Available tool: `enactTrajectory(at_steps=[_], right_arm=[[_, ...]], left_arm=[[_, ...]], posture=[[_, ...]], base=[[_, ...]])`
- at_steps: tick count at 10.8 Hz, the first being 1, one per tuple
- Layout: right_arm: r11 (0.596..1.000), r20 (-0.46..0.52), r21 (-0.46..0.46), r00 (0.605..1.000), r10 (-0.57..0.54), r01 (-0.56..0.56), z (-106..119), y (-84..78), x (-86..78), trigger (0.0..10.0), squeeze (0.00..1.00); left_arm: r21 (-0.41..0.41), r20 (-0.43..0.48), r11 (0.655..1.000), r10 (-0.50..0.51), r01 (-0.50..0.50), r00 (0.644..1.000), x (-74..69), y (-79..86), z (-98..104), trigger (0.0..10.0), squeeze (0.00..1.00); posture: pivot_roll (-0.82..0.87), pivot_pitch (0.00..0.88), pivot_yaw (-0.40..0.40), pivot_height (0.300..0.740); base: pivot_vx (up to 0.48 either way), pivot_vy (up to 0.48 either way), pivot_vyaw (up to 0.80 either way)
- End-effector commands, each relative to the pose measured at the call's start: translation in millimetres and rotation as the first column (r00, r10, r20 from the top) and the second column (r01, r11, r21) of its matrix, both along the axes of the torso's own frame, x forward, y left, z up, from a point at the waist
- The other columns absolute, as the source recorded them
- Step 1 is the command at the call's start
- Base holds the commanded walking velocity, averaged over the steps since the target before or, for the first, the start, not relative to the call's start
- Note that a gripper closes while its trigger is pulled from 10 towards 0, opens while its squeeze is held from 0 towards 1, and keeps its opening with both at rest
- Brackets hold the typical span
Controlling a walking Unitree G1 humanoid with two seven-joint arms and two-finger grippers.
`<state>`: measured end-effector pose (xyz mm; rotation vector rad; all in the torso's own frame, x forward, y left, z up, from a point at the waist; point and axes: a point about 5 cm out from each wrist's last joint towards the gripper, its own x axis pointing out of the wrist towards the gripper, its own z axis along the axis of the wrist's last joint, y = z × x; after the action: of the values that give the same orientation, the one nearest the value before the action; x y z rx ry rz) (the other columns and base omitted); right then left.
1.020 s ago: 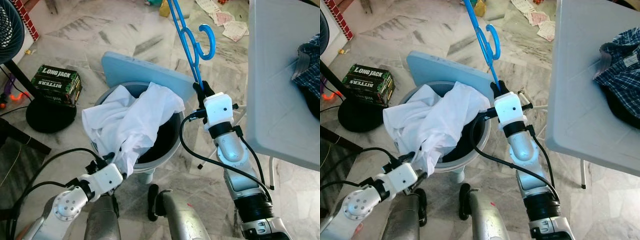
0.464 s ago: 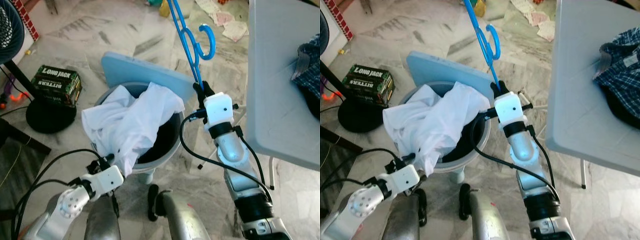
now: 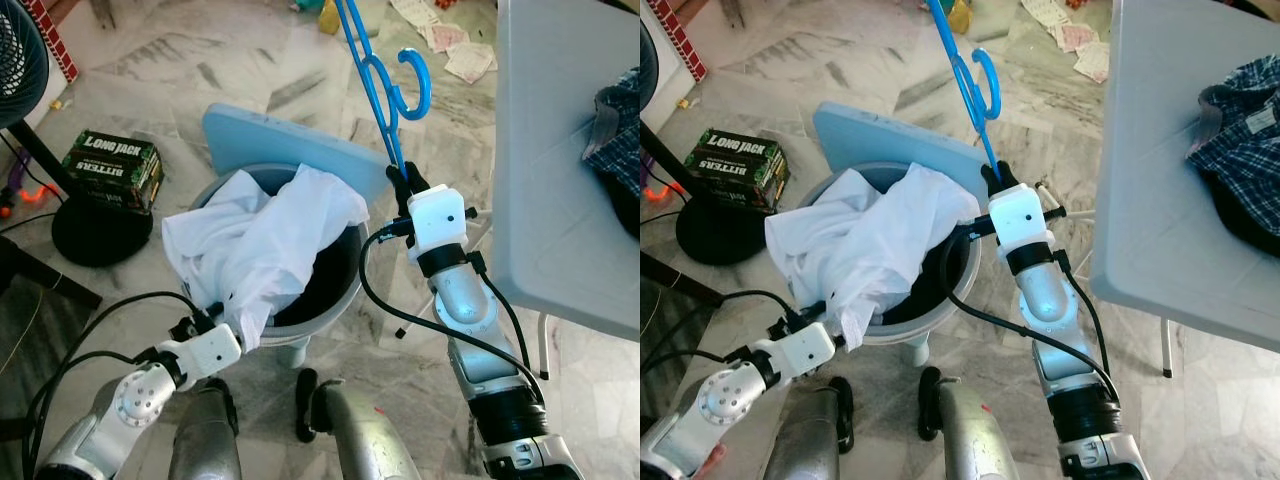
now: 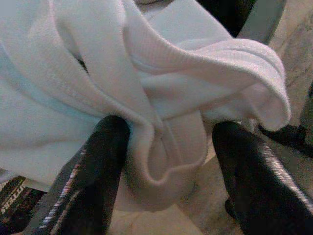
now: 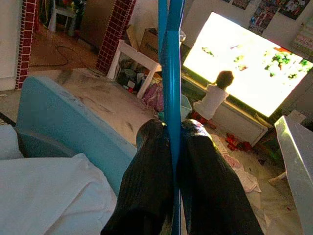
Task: Hang hanger
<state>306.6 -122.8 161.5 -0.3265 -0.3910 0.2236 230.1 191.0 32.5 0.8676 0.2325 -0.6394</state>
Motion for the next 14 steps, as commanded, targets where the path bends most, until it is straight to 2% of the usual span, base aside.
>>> enactTrajectory(at_steps=[1,4,6,10,11,12,14], right_arm=[[1.000,0.009,0.001,1.000,-0.010,0.010,1,-3.2,-0.9,10.0,0.00],[1.000,0.008,0.004,1.000,-0.011,0.011,1,-2.7,-0.9,10.0,0.00],[1.000,0.004,0.006,1.000,-0.011,0.011,-1,-2.0,-2.2,10.0,0.00],[1.000,0.002,0.013,1.000,-0.015,0.015,-2,-0.2,-1.3,10.0,0.00],[1.000,0.004,0.016,1.000,-0.017,0.017,-2,-0.1,-0.8,10.0,0.00],[1.000,0.004,0.019,1.000,-0.021,0.021,-3,0.1,-0.5,10.0,0.00],[0.999,0.000,0.023,1.000,-0.022,0.022,-5,1.1,0.3,10.0,0.00]], left_arm=[[0.002,-0.047,1.000,-0.004,0.004,0.999,-8.8,-0.3,-11,0.0,0.00],[-0.021,-0.031,1.000,0.001,-0.001,1.000,-8.2,-0.7,-10,0.0,0.00],[-0.067,0.035,0.997,0.052,-0.049,0.998,-3.0,0.8,-3,0.0,0.00],[-0.103,0.071,0.992,0.075,-0.068,0.995,0.4,5.2,3,0.0,0.00],[-0.223,0.122,0.967,0.156,-0.126,0.980,4.6,5.2,18,0.0,0.00],[-0.377,0.140,0.907,0.255,-0.186,0.957,7.8,6.1,34,0.0,0.00],[-0.467,0.177,0.864,0.297,-0.186,0.938,12.2,3.4,55,0.0,0.00]], posture=[[0.08,0.274,-0.139,0.740],[0.09,0.269,-0.135,0.740],[0.09,0.264,-0.131,0.740],[0.10,0.254,-0.119,0.740],[0.11,0.249,-0.114,0.740],[0.11,0.246,-0.112,0.740],[0.13,0.226,-0.105,0.740]], base=[[0.000,0.000,0.00],[0.000,0.000,0.00],[0.000,0.000,0.00],[0.000,0.000,0.00],[0.000,0.000,0.00],[0.000,0.000,0.00],[0.000,0.000,0.00]])
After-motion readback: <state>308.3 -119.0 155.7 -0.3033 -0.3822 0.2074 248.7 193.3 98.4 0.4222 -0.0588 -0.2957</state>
